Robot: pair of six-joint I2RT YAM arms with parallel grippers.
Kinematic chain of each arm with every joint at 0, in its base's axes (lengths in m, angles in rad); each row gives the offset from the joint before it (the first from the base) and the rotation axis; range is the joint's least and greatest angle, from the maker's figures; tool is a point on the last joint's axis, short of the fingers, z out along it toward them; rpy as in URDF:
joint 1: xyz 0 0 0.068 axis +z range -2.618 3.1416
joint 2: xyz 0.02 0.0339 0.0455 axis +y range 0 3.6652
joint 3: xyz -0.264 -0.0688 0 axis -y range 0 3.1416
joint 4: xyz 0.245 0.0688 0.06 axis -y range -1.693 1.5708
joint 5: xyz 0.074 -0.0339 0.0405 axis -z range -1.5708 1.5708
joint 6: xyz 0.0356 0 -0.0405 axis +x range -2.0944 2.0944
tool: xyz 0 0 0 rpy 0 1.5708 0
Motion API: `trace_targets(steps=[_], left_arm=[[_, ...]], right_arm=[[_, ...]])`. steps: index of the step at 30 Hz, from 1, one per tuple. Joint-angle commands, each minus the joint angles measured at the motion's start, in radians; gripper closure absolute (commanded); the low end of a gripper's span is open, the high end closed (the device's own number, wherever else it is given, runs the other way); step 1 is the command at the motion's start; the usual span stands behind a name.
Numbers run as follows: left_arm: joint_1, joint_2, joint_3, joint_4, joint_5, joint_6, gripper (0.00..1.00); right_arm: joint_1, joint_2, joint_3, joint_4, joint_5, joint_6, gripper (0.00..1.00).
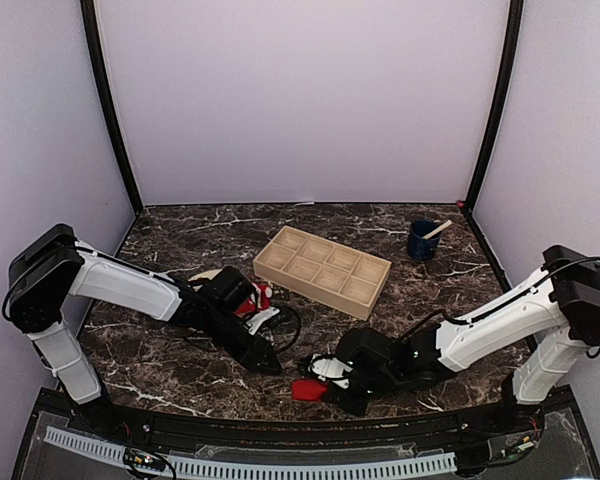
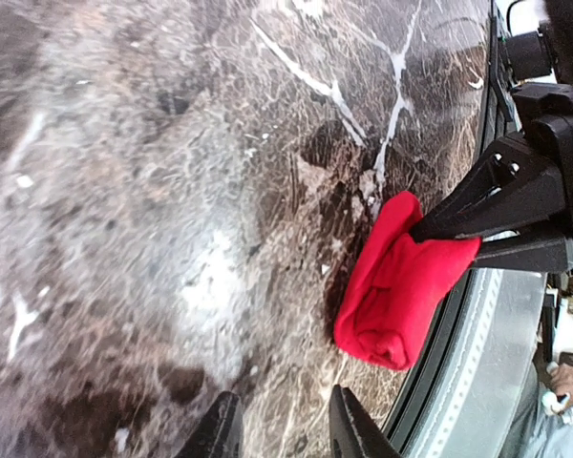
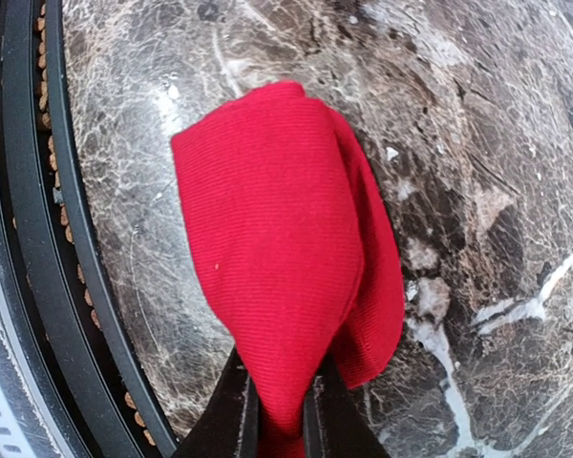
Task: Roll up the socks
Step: Pick up the sock from the center of the board, then place the sock in the storage box.
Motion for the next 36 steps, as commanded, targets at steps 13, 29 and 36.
trace_targets(steps=[13,29,36], left_arm=[[0.015,-0.317,-0.155,0.197,-0.280,-0.171,0.65],[0.015,-0.366,-0.195,0.238,-0.314,-0.149,0.65],[0.015,-0.356,-0.186,0.238,-0.310,-0.125,0.65]], right_arm=[[-0.172,-0.098,0.120,-0.074,0.091,0.167,1.00],[-0.397,-0.064,0.405,-0.226,0.323,0.081,1.00],[-0.467,-0.030,0.499,-0.331,0.440,0.039,1.00]])
